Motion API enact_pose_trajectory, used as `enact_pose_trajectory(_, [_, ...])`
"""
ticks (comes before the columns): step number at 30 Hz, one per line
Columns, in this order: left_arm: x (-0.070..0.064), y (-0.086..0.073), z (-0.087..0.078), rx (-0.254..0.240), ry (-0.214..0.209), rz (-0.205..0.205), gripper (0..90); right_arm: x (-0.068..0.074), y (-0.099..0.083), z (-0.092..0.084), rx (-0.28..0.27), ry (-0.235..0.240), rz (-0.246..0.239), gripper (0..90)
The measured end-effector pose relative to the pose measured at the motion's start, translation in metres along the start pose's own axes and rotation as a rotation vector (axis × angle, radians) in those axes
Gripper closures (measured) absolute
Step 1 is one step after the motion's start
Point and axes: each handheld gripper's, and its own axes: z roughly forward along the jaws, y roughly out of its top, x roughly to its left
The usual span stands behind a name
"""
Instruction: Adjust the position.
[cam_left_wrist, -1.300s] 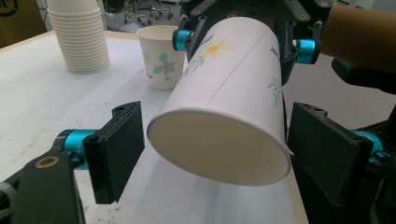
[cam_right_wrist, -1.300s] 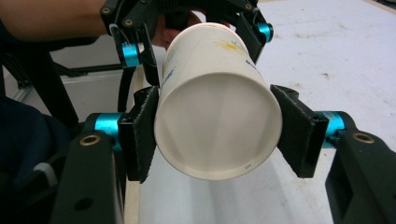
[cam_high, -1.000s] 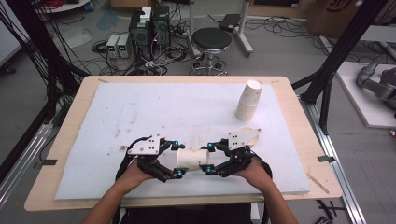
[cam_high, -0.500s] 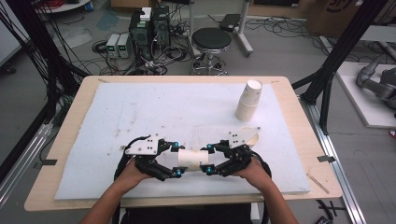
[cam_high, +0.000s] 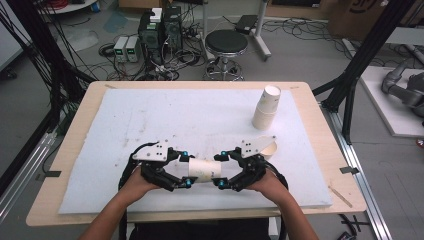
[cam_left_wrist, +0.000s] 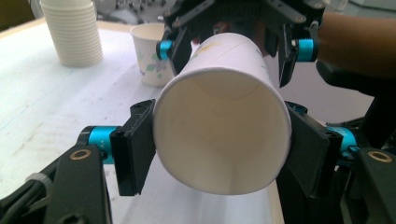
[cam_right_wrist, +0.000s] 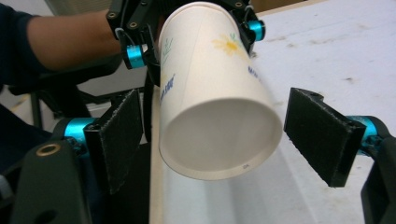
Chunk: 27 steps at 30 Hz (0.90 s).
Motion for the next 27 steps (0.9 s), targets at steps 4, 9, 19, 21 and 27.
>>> enact_pose_trajectory(4, [0.002, 0.009, -0.004, 0.086, 0.017, 0.002, 31.7, 0.004, 0.008, 0.002, 0.058, -0.071, -0.053, 20.4])
enact_pose_trajectory(9, [0.004, 0.020, -0.005, 0.194, 0.040, 0.025, 31.8, 0.010, 0.018, 0.011, 0.148, -0.123, -0.144, 20.4])
enact_pose_trajectory(19, [0.006, 0.039, 0.004, 0.366, 0.063, 0.059, 31.7, 0.011, 0.030, 0.030, 0.285, -0.174, -0.251, 20.4])
enact_pose_trajectory(21, [0.006, 0.041, 0.006, 0.392, 0.063, 0.069, 31.7, 0.011, 0.032, 0.031, 0.297, -0.175, -0.255, 20.4])
enact_pose_trajectory(27, [0.007, 0.049, 0.012, 0.485, 0.071, 0.090, 31.7, 0.011, 0.035, 0.035, 0.338, -0.184, -0.280, 20.5])
